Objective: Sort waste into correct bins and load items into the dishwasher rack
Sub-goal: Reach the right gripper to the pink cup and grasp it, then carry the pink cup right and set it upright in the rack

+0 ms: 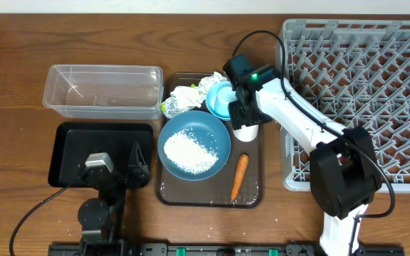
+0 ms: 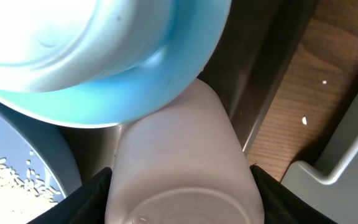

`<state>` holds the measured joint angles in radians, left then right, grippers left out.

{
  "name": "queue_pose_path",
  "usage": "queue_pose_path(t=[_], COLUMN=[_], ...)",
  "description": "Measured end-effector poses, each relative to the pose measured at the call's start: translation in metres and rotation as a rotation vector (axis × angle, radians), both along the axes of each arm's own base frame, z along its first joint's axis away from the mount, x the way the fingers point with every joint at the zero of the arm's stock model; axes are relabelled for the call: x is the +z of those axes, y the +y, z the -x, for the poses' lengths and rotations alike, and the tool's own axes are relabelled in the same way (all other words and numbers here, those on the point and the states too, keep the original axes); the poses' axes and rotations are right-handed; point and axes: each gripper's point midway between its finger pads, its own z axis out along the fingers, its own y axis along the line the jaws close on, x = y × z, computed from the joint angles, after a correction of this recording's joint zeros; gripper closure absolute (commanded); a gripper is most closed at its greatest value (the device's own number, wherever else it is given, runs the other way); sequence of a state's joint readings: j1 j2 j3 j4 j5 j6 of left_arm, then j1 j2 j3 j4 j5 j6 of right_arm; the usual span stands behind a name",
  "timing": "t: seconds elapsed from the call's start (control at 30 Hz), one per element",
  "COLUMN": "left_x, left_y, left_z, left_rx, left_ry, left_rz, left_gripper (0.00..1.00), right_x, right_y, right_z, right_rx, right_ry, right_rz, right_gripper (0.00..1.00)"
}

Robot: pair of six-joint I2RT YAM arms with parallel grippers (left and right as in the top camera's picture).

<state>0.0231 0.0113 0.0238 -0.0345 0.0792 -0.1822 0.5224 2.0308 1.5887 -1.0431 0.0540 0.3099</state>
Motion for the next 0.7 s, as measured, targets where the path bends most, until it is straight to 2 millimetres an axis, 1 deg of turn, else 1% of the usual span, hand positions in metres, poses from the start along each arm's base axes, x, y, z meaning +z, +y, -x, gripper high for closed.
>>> queue_pose_path(t=[0.13, 0.23, 0.37, 0.43, 0.5, 0.57, 0.63, 0.7], left_x=[0.000, 0.000, 0.000, 0.000, 0.000, 0.000, 0.000, 0.000], left_y=[0.000, 0.000, 0.000, 0.000, 0.000, 0.000, 0.000, 0.000], left_z=[0.000, 0.000, 0.000, 0.000, 0.000, 0.000, 0.000, 0.000], left_rx=[0.000, 0.000, 0.000, 0.000, 0.000, 0.000, 0.000, 0.000], left_ry=[0.000, 0.000, 0.000, 0.000, 0.000, 0.000, 0.000, 0.000], left_rz=[0.000, 0.000, 0.000, 0.000, 0.000, 0.000, 0.000, 0.000], left_gripper=[0.01, 0.01, 0.01, 0.01, 0.01, 0.01, 0.01, 0.01], right_x=[0.000, 0.000, 0.004, 0.013, 0.033, 0.065, 0.107, 0.156], right_y=[0.000, 0.000, -0.003, -0.005, -0.008, -0.012, -0.020, -0.035], right_z=[0.000, 0.002, 0.008, 0.009, 0.008, 0.000, -0.010, -0.019], right_rx=[0.000, 0.000, -0.001, -0.006, -0.014, -0.027, -0.048, -0.084], right_ry=[0.001, 0.008, 0.032, 0.028, -0.006, -0.079, -0.180, -0.301], right_rz=[-0.001, 0.001, 0.003, 0.000, -0.022, -0.067, -0.127, -0.185], right_gripper=[0.44, 0.52, 0.51, 0.48, 0.46, 0.44, 0.41, 0.39])
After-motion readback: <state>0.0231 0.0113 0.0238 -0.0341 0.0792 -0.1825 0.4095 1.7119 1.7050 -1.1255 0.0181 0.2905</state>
